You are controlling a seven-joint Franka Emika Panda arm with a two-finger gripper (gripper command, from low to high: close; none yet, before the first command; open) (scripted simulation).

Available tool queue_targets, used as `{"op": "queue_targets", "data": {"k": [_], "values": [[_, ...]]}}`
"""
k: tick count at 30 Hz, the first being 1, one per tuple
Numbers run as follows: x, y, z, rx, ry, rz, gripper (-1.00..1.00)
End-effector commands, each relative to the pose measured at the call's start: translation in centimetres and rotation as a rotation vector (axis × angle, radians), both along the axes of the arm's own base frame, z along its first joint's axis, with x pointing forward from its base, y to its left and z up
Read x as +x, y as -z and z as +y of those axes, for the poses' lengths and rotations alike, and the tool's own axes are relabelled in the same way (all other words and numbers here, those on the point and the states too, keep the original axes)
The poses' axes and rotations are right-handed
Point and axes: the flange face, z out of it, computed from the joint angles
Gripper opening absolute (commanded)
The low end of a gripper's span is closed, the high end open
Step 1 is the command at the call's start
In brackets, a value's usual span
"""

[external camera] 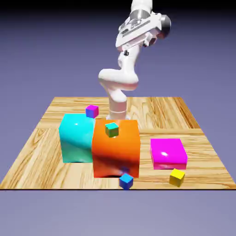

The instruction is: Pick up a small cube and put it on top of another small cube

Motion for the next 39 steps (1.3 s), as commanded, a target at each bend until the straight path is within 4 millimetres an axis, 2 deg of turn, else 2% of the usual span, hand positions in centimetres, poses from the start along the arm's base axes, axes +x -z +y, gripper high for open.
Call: {"op": "queue_targets", "data": {"k": [1, 5, 8, 11, 14, 19, 23, 26, 29, 31, 33, 34, 35, 36, 39], "values": [[0.0, -0.2, 1.3, 0.024, 0.028, 0.000, 0.00], [0.7, 0.2, 7.1, 0.113, 0.137, 0.015, 0.00], [2.0, 2.1, 11.4, 0.169, 0.224, 0.045, 0.00], [3.9, 5.2, 15.4, 0.217, 0.319, 0.090, 0.00], [6.3, 9.6, 18.9, 0.255, 0.427, 0.149, 0.00], [10.9, 19.6, 22.8, 0.298, 0.643, 0.275, 0.00], [14.4, 29.3, 23.8, 0.310, 0.853, 0.393, 0.00], [16.4, 37.3, 23.3, 0.305, 1.031, 0.489, 0.00], [17.7, 45.5, 21.8, 0.285, 1.226, 0.591, 0.00], [17.8, 50.6, 20.6, 0.272, 1.319, 0.639, 0.00], [17.1, 54.5, 19.6, 0.272, 1.319, 0.639, 0.00], [16.8, 55.8, 19.2, 0.271, 1.320, 0.638, 0.00], [16.8, 55.9, 19.2, 0.271, 1.320, 0.638, -1.00], [16.8, 55.9, 19.2, 0.271, 1.320, 0.638, -1.00], [17.9, 49.9, 20.8, 0.271, 1.320, 0.639, -1.00]]}}
